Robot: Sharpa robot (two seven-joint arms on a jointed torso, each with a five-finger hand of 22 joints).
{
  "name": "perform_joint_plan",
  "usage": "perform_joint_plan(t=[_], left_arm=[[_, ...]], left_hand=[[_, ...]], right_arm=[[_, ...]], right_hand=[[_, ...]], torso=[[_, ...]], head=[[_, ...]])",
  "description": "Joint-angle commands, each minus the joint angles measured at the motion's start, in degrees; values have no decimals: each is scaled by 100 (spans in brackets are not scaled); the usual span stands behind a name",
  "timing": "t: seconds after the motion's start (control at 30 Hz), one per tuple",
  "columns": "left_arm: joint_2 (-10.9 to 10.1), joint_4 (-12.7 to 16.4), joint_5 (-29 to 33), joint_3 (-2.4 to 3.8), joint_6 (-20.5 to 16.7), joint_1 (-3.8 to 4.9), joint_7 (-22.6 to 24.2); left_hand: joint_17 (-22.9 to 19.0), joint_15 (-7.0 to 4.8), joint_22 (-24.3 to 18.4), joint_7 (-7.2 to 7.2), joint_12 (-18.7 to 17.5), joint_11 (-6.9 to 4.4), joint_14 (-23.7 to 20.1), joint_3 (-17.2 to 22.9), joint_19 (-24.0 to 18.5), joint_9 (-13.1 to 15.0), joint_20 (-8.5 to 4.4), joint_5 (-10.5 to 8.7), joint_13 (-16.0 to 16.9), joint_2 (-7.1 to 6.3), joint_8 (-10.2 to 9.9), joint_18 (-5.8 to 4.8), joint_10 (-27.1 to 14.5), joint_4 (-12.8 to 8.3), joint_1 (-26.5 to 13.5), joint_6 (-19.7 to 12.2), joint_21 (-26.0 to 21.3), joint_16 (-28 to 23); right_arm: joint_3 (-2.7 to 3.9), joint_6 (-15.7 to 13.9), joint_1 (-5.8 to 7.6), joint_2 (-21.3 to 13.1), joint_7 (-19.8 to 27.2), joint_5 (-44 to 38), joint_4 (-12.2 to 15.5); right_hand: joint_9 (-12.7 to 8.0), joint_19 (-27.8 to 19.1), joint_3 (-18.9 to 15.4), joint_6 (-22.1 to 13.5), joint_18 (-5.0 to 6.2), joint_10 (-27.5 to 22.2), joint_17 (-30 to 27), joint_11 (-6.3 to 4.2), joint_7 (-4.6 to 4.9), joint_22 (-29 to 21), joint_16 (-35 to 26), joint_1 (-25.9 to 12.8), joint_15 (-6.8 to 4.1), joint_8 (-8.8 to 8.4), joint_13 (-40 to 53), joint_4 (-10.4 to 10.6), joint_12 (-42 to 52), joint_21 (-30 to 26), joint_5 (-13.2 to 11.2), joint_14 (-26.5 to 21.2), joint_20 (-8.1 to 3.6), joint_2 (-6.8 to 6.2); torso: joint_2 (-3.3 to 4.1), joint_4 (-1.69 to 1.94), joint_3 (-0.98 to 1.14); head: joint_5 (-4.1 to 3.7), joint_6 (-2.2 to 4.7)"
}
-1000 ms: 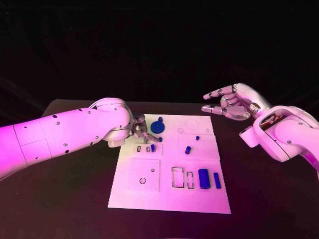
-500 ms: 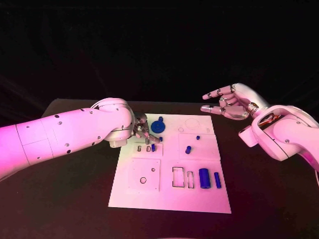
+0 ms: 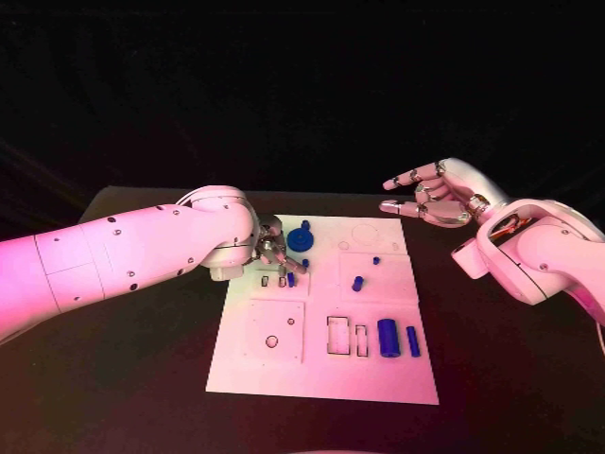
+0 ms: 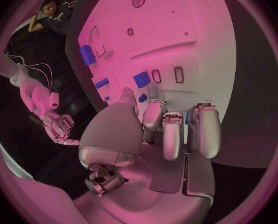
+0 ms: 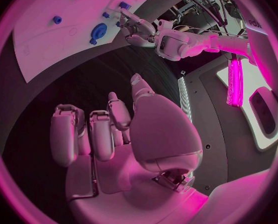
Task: Assemble the parts on the task board
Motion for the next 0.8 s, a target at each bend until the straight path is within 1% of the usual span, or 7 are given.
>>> perform_joint_plan(t=[0.03, 0.47, 0.63, 0.8], left_arm=[[25, -3, 69, -1, 205, -6, 3], [58, -22, 79, -5, 313, -23, 0], [64, -25, 83, -6, 328, -24, -1], [68, -30, 85, -6, 336, -25, -2]], left_hand=[[1509, -37, 195, -13, 25, -5, 594, -22, 22, 18, 4, 40, 5, -6, 32, -80, 18, -2, 87, -49, 19, 17], [1509, -38, 201, -14, 24, -6, 594, -17, 20, 80, 3, 70, 11, 30, 46, -80, 18, -11, 180, -71, 20, 17], [1509, -38, 206, -15, 22, -7, 594, -2, 17, 144, 3, 88, 18, 60, 57, -80, 19, -28, 295, -92, 21, 17], [1509, -40, 202, -16, 8, -9, 594, 99, 8, 225, 1, 101, 17, 163, 61, -77, 12, -73, 513, -126, 15, 17]], right_arm=[[3, 81, -1, 8, -32, -7, -4], [3, 99, -3, 16, -45, -9, -8], [3, 103, -3, 19, -46, -9, -8], [3, 111, -4, 22, -80, -28, -9]], right_hand=[[10, -36, -40, 40, 62, -25, 728, 7, 15, -5, -19, 29, -5, 13, -2, -7, -9, -39, 13, 428, -5, 11], [10, -35, -44, 43, 62, -21, 727, 6, 13, -6, -21, 38, -7, 13, 0, -9, -5, -40, 28, 428, -7, 22], [10, -35, -45, 43, 62, -18, 730, 5, 13, -6, -19, 40, -7, 13, 2, -10, -1, -41, 32, 429, -7, 25], [10, -34, -46, 43, 62, -17, 730, 5, 13, -3, -20, 41, -8, 12, 3, -10, 0, -39, 33, 429, -8, 26]], torso=[[2, 0, -3], [4, 2, -1], [8, 0, 1], [5, -2, 0]], head=[[3, -4], [5, -19], [15, -26], [19, -30]])
